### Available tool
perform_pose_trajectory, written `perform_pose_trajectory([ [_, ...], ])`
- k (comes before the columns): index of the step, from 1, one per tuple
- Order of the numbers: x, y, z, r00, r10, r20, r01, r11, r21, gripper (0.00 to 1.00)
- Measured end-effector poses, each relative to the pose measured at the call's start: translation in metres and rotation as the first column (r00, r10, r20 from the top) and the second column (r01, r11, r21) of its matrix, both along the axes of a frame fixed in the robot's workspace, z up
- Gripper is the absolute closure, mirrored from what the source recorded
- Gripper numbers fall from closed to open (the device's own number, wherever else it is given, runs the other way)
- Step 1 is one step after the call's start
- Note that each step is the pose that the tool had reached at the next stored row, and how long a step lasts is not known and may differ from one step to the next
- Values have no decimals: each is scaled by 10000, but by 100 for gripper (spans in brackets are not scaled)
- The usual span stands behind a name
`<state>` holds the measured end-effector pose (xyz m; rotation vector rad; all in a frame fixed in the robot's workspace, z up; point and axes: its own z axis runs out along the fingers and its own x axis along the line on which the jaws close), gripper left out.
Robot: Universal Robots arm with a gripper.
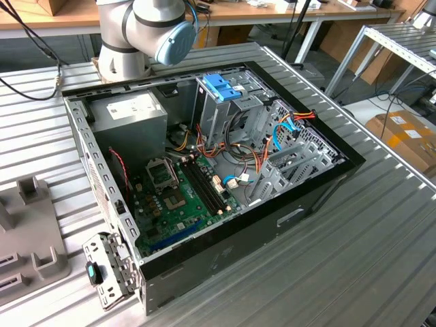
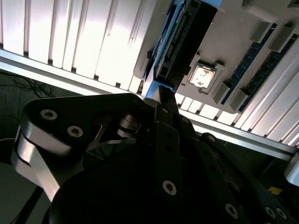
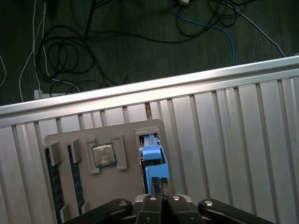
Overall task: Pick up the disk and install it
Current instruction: 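Pick up the disk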
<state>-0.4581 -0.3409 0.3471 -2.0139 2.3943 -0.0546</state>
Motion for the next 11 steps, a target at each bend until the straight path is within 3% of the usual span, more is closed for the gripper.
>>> perform_pose_trajectory([
  [11,66,0,-4,10000,89,1,-89,10000,0,89],
])
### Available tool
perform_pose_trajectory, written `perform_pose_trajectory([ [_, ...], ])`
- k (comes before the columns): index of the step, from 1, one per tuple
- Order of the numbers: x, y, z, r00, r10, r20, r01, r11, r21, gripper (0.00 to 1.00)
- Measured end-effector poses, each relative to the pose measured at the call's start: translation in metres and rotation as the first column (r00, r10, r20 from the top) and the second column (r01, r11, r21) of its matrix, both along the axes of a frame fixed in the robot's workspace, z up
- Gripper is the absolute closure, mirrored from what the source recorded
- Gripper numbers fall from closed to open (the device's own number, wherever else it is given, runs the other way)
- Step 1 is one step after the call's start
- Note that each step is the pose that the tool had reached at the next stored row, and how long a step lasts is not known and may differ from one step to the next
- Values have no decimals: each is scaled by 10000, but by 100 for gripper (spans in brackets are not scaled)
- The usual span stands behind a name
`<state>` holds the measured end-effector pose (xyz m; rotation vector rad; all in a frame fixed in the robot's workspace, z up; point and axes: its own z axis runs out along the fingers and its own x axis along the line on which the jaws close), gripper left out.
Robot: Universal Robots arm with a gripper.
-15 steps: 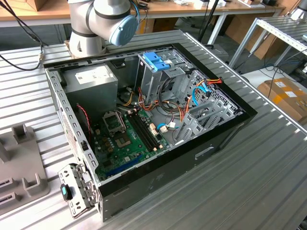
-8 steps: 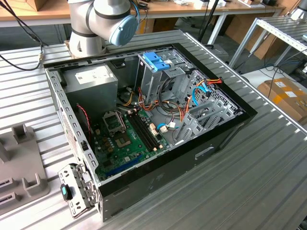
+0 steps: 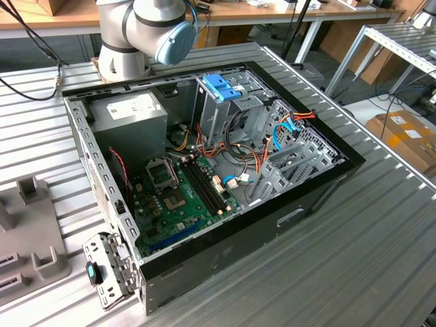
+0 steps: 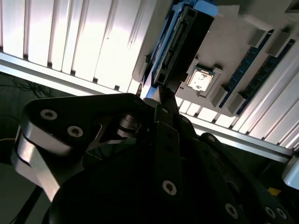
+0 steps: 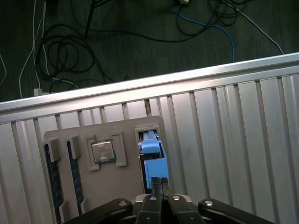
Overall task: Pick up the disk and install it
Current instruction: 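Pick up the disk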
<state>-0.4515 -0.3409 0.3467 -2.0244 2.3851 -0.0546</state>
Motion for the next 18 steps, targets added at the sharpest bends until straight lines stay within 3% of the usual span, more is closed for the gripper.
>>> perform_pose_trajectory([
  [10,121,0,-17,9990,438,-4,-438,9990,-3,89],
  [18,158,-17,-30,9985,555,-15,-555,9985,-15,89],
])
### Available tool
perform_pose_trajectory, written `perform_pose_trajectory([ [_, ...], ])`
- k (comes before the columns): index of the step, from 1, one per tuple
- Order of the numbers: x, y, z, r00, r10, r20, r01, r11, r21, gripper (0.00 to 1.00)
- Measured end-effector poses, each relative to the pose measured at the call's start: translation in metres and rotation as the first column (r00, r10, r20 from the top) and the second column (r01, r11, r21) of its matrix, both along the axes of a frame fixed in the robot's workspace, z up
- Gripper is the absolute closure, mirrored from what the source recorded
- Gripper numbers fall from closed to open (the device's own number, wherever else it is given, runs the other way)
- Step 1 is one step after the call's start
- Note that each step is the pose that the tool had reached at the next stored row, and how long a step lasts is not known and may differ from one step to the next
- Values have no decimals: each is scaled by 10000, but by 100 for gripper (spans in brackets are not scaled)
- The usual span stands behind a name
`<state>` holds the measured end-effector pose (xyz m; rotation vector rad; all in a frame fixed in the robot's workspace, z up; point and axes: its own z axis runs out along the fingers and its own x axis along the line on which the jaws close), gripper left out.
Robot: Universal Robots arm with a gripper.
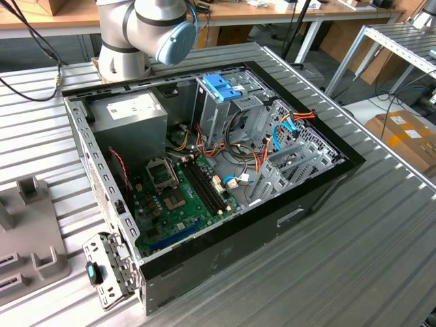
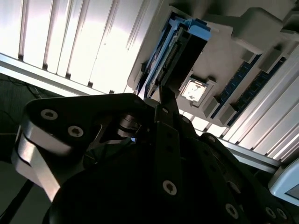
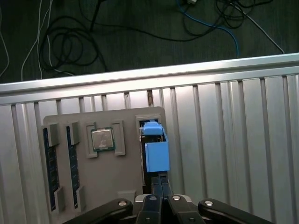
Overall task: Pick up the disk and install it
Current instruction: 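Pick up the disk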
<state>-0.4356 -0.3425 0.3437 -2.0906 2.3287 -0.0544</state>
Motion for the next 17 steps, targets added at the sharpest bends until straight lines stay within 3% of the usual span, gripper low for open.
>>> perform_pose_trajectory([
  [2,18,-35,-4,10000,6,-6,-6,10000,-2,89],
  [5,41,-54,-7,10000,6,-9,-6,10000,-2,89],
  [17,75,-54,-7,10000,5,-10,-5,10000,-2,89],
])
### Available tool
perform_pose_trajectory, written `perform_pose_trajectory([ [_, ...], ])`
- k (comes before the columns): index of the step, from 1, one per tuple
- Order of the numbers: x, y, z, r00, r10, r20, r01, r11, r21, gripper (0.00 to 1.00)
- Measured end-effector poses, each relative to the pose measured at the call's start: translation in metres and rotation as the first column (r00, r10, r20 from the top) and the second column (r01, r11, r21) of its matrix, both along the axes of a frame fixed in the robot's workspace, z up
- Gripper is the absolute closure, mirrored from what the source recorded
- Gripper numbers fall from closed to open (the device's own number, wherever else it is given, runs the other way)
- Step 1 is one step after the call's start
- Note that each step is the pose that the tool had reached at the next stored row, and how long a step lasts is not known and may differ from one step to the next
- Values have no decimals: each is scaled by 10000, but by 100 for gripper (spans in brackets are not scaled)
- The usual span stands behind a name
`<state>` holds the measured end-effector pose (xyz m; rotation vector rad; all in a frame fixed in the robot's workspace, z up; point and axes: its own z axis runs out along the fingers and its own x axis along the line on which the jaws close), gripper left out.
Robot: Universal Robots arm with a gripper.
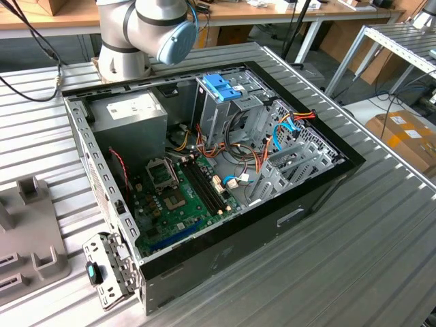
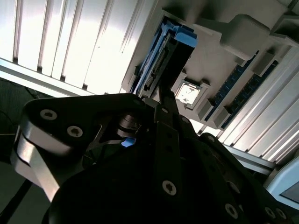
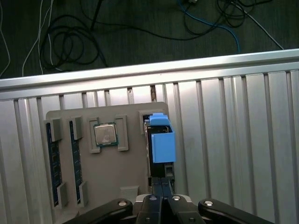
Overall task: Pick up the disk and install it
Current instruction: 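Pick up the disk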
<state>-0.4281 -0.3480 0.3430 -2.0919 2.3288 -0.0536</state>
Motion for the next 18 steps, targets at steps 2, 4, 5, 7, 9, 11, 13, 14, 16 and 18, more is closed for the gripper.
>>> perform_pose_trajectory([
  [2,1,0,0,10000,1,0,-1,10000,0,89],
  [4,1,0,0,10000,0,0,0,10000,0,89],
  [5,1,0,0,10000,0,0,0,10000,0,89],
  [7,2,0,0,10000,0,1,0,10000,0,89],
  [9,2,0,0,10000,0,1,0,10000,0,89],
  [11,3,0,0,10000,0,0,0,10000,0,89],
  [13,-26,0,-1,10000,1,0,-1,10000,0,89],
  [14,-34,-1,-1,10000,2,0,-2,10000,0,89],
  [16,-35,0,-1,10000,1,0,-1,10000,0,89],
  [18,-35,0,-1,10000,1,0,-1,10000,0,89],
])
